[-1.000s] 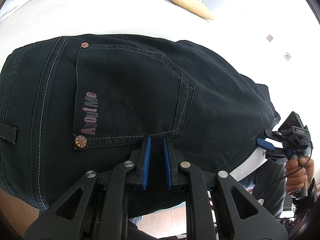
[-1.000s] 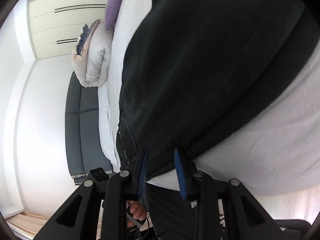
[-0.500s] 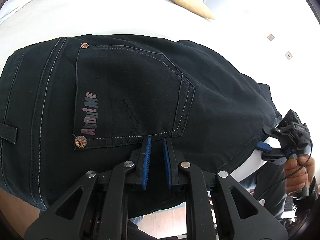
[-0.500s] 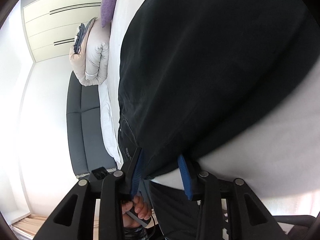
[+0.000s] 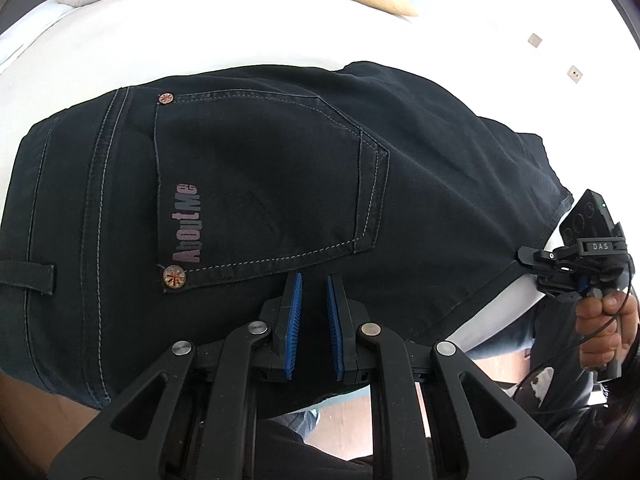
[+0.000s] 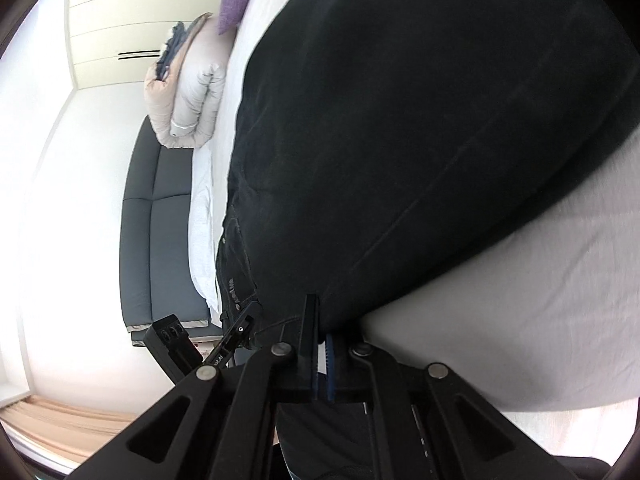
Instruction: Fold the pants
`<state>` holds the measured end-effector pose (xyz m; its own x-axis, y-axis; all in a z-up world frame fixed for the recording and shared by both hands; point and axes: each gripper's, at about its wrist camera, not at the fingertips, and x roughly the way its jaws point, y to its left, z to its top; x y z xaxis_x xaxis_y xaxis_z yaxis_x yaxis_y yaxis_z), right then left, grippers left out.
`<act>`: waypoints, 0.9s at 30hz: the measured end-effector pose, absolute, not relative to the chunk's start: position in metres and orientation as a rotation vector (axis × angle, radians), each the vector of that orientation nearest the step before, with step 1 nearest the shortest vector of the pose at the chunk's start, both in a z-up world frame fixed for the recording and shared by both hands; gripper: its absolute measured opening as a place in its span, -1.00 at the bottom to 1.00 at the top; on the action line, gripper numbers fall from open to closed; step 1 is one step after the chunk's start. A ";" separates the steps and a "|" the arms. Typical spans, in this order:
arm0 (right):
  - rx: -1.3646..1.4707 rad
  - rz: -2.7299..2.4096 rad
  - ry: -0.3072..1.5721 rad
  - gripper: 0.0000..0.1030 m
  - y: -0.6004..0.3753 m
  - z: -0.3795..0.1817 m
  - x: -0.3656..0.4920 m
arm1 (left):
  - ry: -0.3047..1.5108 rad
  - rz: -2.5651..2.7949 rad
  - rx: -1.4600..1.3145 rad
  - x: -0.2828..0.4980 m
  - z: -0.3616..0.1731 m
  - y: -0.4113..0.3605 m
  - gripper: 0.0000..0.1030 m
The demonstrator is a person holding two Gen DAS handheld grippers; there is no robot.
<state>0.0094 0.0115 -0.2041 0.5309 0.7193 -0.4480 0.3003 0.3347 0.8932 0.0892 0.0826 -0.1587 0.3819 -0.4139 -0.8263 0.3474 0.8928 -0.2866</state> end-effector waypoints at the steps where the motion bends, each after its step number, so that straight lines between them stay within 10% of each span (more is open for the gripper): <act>1: 1.258 0.347 1.027 -0.96 0.011 -0.204 0.012 | 1.072 -0.481 -0.072 0.089 -0.158 0.082 -0.76; 7: 1.390 0.271 0.833 -0.23 -0.044 -0.193 -0.003 | 0.977 -0.500 -0.089 0.088 -0.127 0.063 -0.75; 14: 1.454 0.149 0.808 -0.99 -0.080 -0.210 -0.021 | 1.046 -0.570 0.009 0.106 -0.149 -0.003 -0.75; 23: 1.393 0.171 0.796 -0.99 -0.078 -0.207 -0.018 | 1.040 -0.577 -0.042 0.097 -0.159 0.008 -0.76; 27: 1.322 0.172 0.847 -0.55 -0.082 -0.189 -0.026 | 1.014 -0.569 -0.050 0.090 -0.148 0.016 -0.75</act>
